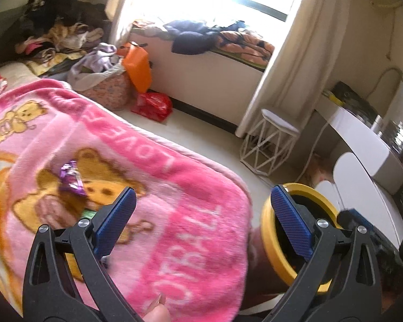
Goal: Collect trash
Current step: 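Move both open tools back over the last items on the blanket, then grasp the green-black snack bag with the right tool while the left tool grasps the purple wrapper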
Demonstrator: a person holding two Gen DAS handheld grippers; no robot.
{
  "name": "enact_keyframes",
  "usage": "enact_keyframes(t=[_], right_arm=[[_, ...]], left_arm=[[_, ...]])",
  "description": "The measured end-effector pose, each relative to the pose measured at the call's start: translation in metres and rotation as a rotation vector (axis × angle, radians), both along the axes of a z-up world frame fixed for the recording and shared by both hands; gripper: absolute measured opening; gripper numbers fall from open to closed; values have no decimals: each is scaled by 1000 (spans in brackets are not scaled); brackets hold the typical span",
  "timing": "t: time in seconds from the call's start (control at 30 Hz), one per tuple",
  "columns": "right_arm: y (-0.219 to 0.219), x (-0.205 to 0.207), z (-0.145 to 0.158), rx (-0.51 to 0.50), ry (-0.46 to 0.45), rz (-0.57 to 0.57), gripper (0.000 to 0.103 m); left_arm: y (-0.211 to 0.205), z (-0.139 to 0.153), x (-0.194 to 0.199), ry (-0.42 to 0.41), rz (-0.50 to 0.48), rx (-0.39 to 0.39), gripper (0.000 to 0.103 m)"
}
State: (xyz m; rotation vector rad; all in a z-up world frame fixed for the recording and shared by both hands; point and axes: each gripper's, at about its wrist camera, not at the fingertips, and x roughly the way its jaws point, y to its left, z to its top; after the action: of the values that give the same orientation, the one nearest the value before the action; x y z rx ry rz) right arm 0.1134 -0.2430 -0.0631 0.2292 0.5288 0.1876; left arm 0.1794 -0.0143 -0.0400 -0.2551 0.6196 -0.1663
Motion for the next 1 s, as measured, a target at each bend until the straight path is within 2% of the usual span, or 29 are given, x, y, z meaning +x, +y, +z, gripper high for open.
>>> enact_keyframes(t=[0.23,0.6,0.87,1.0], right_arm=[[72,1,-3,-54,28,158,81],[165,16,-18,-60,105,362,81],[206,43,-44,-34,213,422,81],[219,58,-56,-31,257,433,81]], left_arm=[[51,0,-2,6,95,-2,92],[126,-3,2,33,247,0,92],[159,-19,21,107,266,-41,92],[169,-30,33,157,249,-86,84]])
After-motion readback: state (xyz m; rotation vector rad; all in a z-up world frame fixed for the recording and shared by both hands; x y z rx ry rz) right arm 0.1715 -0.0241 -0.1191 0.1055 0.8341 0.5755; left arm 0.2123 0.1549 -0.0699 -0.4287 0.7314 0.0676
